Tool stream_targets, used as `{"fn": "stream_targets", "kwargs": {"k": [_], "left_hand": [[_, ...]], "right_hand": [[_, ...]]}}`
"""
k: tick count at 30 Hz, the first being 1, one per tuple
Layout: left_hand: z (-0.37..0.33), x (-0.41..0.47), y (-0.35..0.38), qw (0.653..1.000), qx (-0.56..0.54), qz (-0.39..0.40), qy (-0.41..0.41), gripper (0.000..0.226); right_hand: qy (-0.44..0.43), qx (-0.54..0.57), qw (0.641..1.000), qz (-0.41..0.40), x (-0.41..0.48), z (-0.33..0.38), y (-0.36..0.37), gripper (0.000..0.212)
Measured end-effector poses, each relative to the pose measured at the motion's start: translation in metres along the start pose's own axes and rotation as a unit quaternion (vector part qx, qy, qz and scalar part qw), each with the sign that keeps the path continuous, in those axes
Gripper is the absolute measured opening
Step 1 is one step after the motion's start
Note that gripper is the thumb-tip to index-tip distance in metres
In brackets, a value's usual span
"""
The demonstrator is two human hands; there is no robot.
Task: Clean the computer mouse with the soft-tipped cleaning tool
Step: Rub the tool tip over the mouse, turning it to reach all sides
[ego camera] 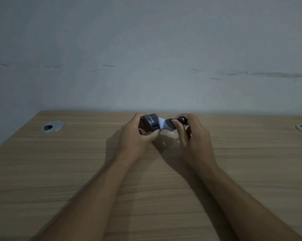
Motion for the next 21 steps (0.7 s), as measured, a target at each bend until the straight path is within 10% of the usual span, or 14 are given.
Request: {"fn": "stream_targets", "kwargs": {"k": [11, 21], "left_hand": [[-0.003, -0.001, 0.007, 0.993, 0.048, 0.070, 0.083, 0.082], [-0.003, -0.002, 0.003, 0.987, 0.066, 0.063, 0.130, 0.070]], "right_hand": [[-0.068, -0.023, 0.997, -0.031, -0.006, 0.018, -0.003, 0.025], [0.026, -0.018, 0.997, -0.076, 0.004, 0.003, -0.011, 0.014]]}}
Point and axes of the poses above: each hand's wrist, its own x-axis towards the middle knuckle, its own y-axis out of the palm, z = x × y, the point moved 1 cm from there along x, towards the middle knuckle, and after that the axes turned 1 degree about -x, right-handed, at the moved point
